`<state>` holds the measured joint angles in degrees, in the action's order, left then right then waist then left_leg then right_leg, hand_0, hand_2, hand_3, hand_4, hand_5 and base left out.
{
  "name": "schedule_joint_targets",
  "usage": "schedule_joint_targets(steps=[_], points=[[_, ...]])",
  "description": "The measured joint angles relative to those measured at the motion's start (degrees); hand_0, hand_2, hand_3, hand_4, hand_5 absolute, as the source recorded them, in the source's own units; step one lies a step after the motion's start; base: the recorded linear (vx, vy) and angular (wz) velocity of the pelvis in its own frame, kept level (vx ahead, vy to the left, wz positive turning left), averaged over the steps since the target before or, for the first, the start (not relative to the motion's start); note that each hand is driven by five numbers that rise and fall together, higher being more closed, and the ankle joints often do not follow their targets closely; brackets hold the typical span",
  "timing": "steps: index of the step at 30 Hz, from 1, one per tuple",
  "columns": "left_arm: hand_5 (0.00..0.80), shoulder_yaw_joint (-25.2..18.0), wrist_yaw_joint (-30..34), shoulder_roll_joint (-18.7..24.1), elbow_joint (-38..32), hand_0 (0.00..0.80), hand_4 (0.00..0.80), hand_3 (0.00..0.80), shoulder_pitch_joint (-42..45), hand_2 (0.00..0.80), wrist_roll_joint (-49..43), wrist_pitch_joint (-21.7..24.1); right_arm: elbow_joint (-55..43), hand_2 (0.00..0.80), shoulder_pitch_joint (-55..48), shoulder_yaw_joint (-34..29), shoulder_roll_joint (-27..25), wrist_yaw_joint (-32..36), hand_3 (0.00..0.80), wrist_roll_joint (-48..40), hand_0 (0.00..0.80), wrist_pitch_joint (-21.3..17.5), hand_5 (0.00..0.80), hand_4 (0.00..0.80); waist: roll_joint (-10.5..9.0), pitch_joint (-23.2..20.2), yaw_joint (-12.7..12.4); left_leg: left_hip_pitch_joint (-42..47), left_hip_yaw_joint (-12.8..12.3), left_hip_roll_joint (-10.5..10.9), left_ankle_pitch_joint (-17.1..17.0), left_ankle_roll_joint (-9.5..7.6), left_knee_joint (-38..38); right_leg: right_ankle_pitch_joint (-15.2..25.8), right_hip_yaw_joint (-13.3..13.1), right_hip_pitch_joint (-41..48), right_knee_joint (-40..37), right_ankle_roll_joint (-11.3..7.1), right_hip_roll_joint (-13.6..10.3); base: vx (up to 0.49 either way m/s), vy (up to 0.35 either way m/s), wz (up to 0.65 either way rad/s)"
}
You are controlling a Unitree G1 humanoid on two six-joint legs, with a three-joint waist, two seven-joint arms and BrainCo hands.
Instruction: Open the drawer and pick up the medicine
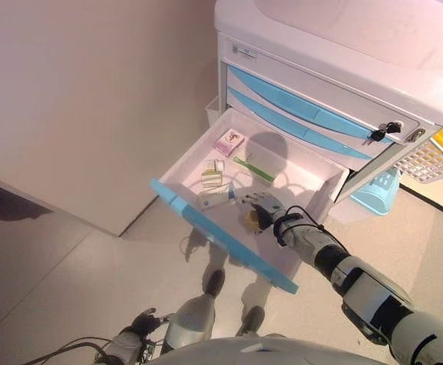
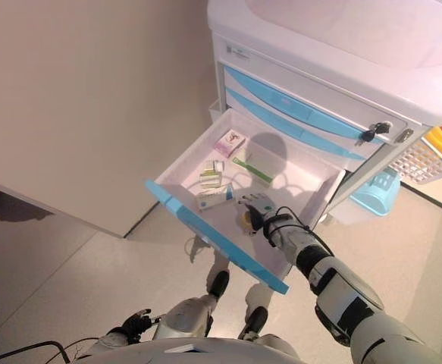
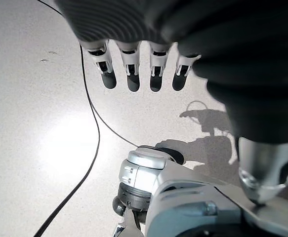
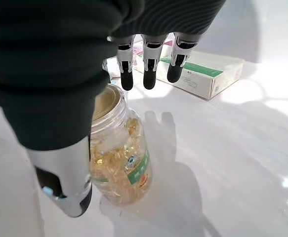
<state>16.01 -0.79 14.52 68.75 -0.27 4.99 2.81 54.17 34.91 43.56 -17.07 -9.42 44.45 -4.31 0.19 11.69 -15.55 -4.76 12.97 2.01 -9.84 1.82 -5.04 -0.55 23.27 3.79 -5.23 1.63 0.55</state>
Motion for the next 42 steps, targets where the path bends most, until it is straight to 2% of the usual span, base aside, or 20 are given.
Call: schedule_joint_targets(steps=[16, 17, 18, 19, 42], points=[[0.000, 0.5, 0.0, 0.4, 0.0, 0.000, 0.000, 0.000, -0.3, 0.000, 0.0, 0.0, 0.3, 0.000, 0.0, 0.0, 0.1, 0.3, 0.000, 0.0, 0.000, 0.6, 0.000, 0.000, -0.67, 0.4, 0.0, 0.0, 0.0, 0.0, 0.0, 0.00, 0.0, 0.0, 0.0, 0.0, 0.0, -0.03, 0.0, 0.002, 0.000, 0.00], [0.000, 0.5, 0.0, 0.4, 0.0, 0.000, 0.000, 0.000, -0.3, 0.000, 0.0, 0.0, 0.3, 0.383, 0.0, 0.0, 0.1, 0.5, 0.383, 0.0, 0.383, 0.7, 0.383, 0.383, -0.72, 0.4, 0.0, 0.0, 0.0, 0.0, 0.0, 0.00, 0.0, 0.0, 0.0, 0.0, 0.0, -0.03, 0.0, 0.000, 0.000, 0.00], [0.000, 0.5, 0.0, 0.4, 0.0, 0.000, 0.000, 0.000, -0.3, 0.000, 0.0, 0.0, 0.3, 0.558, 0.0, 0.0, 0.1, 0.8, 0.558, 0.0, 0.558, 0.7, 0.558, 0.558, -0.77, 0.5, 0.0, 0.0, 0.0, 0.0, 0.0, 0.00, 0.0, 0.0, 0.0, 0.0, 0.0, -0.03, 0.0, 0.000, 0.000, 0.00], [0.000, 0.5, 0.0, 0.5, 0.0, 0.000, 0.000, 0.000, -0.3, 0.000, 0.0, 0.0, 0.3, 0.794, 0.0, 0.0, 0.1, 1.0, 0.794, 0.0, 0.794, 0.7, 0.794, 0.794, -0.84, 0.5, 0.0, 0.0, 0.0, 0.0, 0.0, 0.00, 0.0, 0.0, 0.0, 0.0, 0.0, -0.03, 0.0, 0.000, 0.000, 0.00], [0.000, 0.5, 0.0, 1.1, -0.2, 0.000, 0.000, 0.000, -0.5, 0.000, -0.1, 0.0, 0.2, 0.800, 0.4, 0.0, 0.3, 0.8, 0.800, -0.1, 0.800, 0.6, 0.800, 0.800, -1.61, 1.0, 0.1, -0.4, 0.0, 0.0, 0.0, -0.01, 0.0, 0.0, -0.1, -0.5, 0.0, -0.03, 0.0, 0.000, 0.000, 0.00]])
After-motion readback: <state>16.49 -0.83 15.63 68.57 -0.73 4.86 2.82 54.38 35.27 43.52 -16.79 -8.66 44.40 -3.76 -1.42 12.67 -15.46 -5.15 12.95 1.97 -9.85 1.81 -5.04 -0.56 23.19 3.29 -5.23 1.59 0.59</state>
